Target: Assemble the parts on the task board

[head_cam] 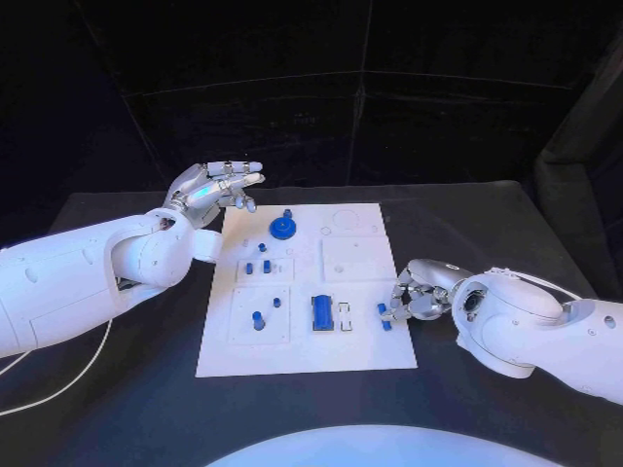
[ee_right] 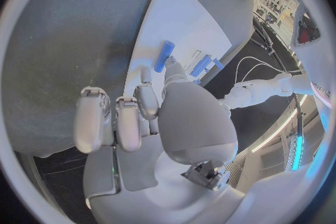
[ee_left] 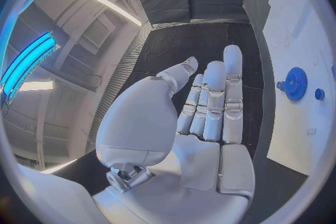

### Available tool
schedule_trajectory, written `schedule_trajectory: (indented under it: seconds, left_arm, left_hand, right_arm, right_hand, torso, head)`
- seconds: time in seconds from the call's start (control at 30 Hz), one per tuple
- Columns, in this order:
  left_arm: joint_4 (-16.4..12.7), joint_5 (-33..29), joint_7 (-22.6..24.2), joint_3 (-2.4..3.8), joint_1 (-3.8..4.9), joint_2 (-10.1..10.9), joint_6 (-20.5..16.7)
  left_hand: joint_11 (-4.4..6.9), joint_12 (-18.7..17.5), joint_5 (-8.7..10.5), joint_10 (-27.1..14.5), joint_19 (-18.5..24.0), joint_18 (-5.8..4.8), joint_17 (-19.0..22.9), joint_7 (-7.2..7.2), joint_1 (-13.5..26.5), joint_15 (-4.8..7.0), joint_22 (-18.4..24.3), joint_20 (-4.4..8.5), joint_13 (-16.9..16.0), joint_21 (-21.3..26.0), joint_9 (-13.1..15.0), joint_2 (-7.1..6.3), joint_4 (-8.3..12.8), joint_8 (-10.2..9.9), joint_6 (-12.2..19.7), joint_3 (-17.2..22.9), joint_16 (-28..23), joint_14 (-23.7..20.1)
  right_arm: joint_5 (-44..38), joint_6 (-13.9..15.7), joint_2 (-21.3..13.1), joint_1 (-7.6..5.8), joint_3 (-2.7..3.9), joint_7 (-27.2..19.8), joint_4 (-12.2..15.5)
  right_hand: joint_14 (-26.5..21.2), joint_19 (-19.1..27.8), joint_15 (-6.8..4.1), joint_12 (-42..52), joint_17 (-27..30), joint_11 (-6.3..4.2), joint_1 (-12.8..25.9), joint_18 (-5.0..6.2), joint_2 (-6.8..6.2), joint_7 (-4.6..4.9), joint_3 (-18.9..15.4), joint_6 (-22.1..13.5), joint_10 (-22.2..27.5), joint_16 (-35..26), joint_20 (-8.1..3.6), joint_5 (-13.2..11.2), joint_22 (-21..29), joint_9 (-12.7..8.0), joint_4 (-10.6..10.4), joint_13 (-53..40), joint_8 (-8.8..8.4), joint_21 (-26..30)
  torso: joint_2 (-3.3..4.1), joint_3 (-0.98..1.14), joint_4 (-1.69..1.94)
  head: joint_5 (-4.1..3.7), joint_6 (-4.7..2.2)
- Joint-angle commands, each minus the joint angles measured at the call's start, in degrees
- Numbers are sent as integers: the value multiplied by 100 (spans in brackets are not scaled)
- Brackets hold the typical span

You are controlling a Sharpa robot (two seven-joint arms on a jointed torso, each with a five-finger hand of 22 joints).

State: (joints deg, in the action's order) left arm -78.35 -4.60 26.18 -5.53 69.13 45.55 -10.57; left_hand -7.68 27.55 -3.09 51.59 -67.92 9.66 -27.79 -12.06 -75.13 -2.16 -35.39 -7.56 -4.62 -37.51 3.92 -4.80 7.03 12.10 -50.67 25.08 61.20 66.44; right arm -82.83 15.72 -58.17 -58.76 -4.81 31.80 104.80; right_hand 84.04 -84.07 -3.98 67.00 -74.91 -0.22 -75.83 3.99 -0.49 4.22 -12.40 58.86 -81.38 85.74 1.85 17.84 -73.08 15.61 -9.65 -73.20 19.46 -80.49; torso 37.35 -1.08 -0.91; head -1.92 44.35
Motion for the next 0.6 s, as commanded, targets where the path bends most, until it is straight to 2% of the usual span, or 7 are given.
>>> schedule_trajectory:
  seconds: [0.03, 0.2, 0.37, 0.6]
  left_arm:
    - [0, -5, 12, 4, 7, -3, 89]
    - [2, -5, 0, 2, 6, 5, 101]
    - [3, -3, -14, 1, 6, 7, 119]
    - [5, 5, -31, -1, 6, 13, 138]
  left_hand:
    - [-2, 20, -22, -29, 42, 79, 8, 0, 8, -17, 4, -15, 7, 8, 8, 41, 5, 35, 22, -19, 20, -36]
    - [-2, 20, -22, -29, 42, 79, 8, 0, 8, -17, 4, -15, 7, 8, 8, 41, 5, 35, 22, -19, 20, -36]
    - [-2, 20, -22, -29, 42, 79, 8, 0, 8, -17, 4, -15, 7, 8, 8, 41, 5, 35, 22, -19, 20, -36]
    - [-3, 30, -22, -35, 45, 78, 12, 0, 12, -19, 3, -17, 8, 7, 9, 43, 5, 42, 26, -23, 24, -40]
  right_arm:
    - [-592, -382, 39, 4, -1, 235, -30]
    - [-1021, -633, 180, 32, -2, 375, -94]
    - [-1258, -776, 347, 75, -3, 438, -145]
    - [-1361, -827, 434, 116, -4, 477, -161]
  right_hand:
    - [439, 4, -30, -45, -765, -17, -110, -49, 17, -2, -2, 40, -7, 9, -4, -27, -5, 14, 63, 14, -38, -7]
    - [436, 6, -32, -80, -758, -17, -238, -50, 13, 0, -10, 45, 5, 2, -6, -103, -9, 35, 171, 28, -59, -5]
    - [436, 8, -29, -119, -761, -14, -328, -51, 62, 3, -4, 63, 10, -1, -5, -439, -13, 66, 268, 40, -84, -2]
    - [436, 7, -31, -126, -761, -18, -353, -51, 102, 0, 17, 71, 7, -3, -5, -395, -17, 79, 298, 39, -96, -3]
  torso:
    - [3, 1, 5]
    - [3, -2, 7]
    - [1, -1, 9]
    - [-3, -5, -2]
  head:
    - [-3, 8]
    - [5, 19]
    - [1, 24]
    - [2, 23]
